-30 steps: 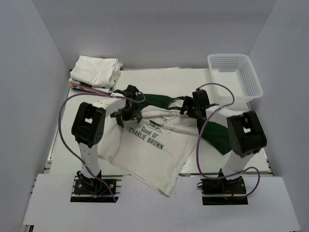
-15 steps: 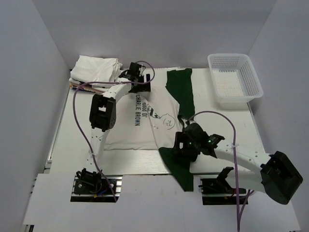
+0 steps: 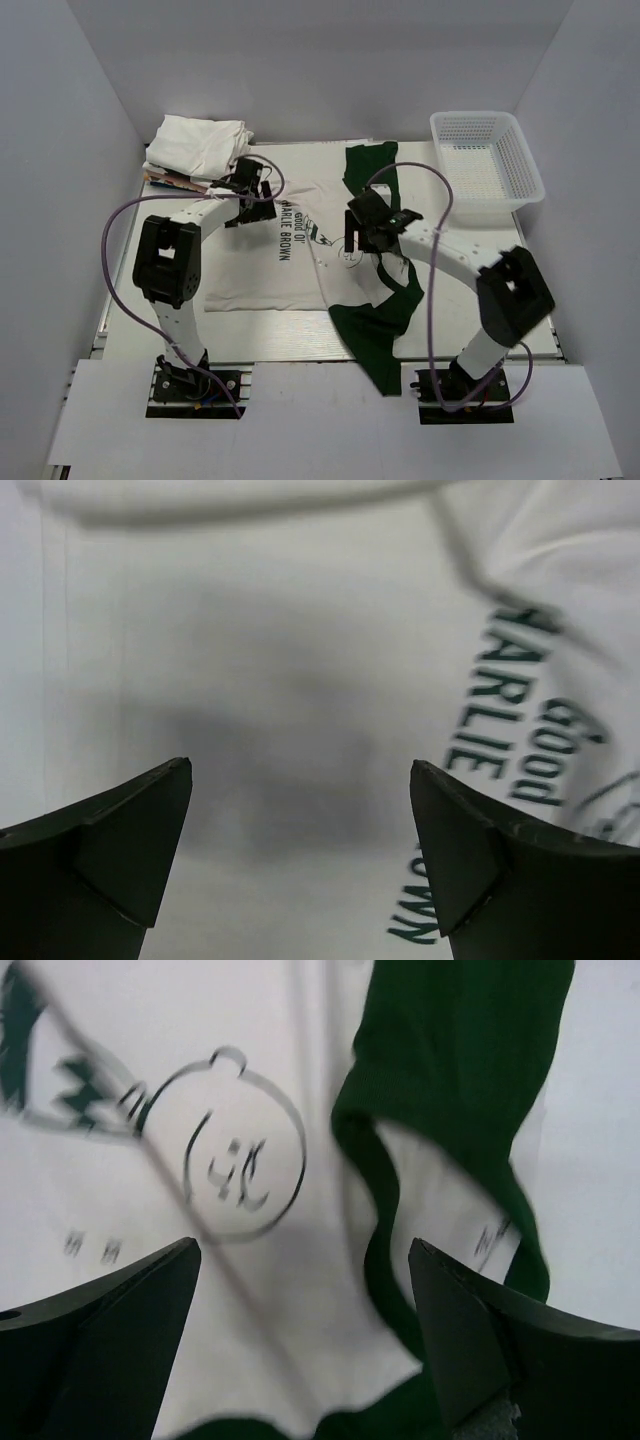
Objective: Fold and stack the t-shirts
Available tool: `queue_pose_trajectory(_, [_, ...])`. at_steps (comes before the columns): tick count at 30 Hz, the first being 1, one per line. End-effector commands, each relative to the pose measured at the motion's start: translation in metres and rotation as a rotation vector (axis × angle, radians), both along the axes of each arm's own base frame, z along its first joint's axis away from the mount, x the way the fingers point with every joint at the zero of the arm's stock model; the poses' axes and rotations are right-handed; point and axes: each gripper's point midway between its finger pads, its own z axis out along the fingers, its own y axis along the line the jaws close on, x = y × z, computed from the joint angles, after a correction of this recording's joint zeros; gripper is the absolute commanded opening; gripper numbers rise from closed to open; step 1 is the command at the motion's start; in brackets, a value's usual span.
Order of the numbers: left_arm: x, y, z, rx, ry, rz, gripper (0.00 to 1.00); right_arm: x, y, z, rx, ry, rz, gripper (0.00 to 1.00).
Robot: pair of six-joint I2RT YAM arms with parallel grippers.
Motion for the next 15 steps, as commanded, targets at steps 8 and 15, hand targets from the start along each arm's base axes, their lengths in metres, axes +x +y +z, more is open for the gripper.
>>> queue_pose_trajectory(8, [-0.069, 0.06, -0.046, 0.027, 0.128, 0.245, 1.0, 0.071, -0.042, -0.055, -0.305, 0.104, -0.102, 0.84])
queue_pose_trajectory(15, [-0.073, 0.076, -0.048, 0.045, 0.128, 0.284, 1.0, 0.081, -0.075, -0.047, -0.309, 0.061, -0.222, 0.16])
